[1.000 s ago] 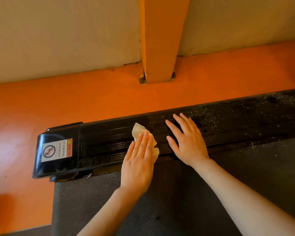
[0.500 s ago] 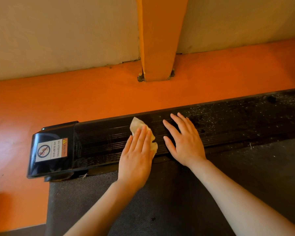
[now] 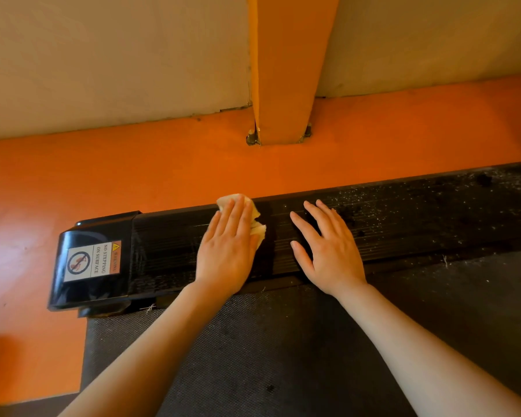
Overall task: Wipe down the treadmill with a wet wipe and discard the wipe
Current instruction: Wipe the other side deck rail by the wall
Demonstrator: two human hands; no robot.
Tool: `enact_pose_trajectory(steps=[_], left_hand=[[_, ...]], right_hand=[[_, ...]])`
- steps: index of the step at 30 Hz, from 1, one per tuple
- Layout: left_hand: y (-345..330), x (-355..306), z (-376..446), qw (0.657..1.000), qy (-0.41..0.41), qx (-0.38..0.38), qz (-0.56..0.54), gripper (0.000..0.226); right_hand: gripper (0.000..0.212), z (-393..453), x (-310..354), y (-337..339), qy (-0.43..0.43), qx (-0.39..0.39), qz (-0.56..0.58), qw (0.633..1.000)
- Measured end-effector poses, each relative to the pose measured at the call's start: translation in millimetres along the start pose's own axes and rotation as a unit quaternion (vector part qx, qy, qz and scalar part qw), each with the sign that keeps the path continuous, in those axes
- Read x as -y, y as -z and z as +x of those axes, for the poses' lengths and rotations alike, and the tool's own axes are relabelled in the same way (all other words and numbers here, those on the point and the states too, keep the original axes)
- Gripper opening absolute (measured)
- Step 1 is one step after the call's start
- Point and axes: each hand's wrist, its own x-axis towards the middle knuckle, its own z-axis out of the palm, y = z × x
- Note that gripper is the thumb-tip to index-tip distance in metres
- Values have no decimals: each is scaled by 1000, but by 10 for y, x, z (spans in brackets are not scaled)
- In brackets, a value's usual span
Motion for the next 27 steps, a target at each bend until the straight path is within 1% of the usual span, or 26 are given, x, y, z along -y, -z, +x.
enact_pose_trajectory(steps=[3, 6, 11, 15, 19, 22, 24, 27], left_hand=[[54, 290, -157, 1000, 26, -14, 1, 67], [113, 424, -123, 1000, 14, -20, 15, 66], [133, 182, 253, 995, -97, 3, 10, 60], [146, 137, 372, 989, -143, 30, 21, 62], [125, 492, 101, 983, -169, 18, 61, 67], [100, 651, -209, 981, -182, 6, 73, 66], [64, 601, -346, 980, -183, 3, 77, 66], [-50, 332, -406, 977, -192, -4, 98, 65]], right_hand=[[52, 1, -10, -12, 3, -4, 0, 1000], [52, -1, -9, -24, 1, -6, -4, 1000], [52, -3, -1, -15, 1, -4, -4, 1000], [53, -5, 6, -8, 1, -1, -6, 1000], [52, 3, -3, -6, 3, -4, -7, 1000], [52, 6, 3, -18, 3, -5, -7, 1000], [52, 4, 2, -23, 1, -5, -10, 1000], [52, -5, 3, -15, -1, -4, -15, 1000]])
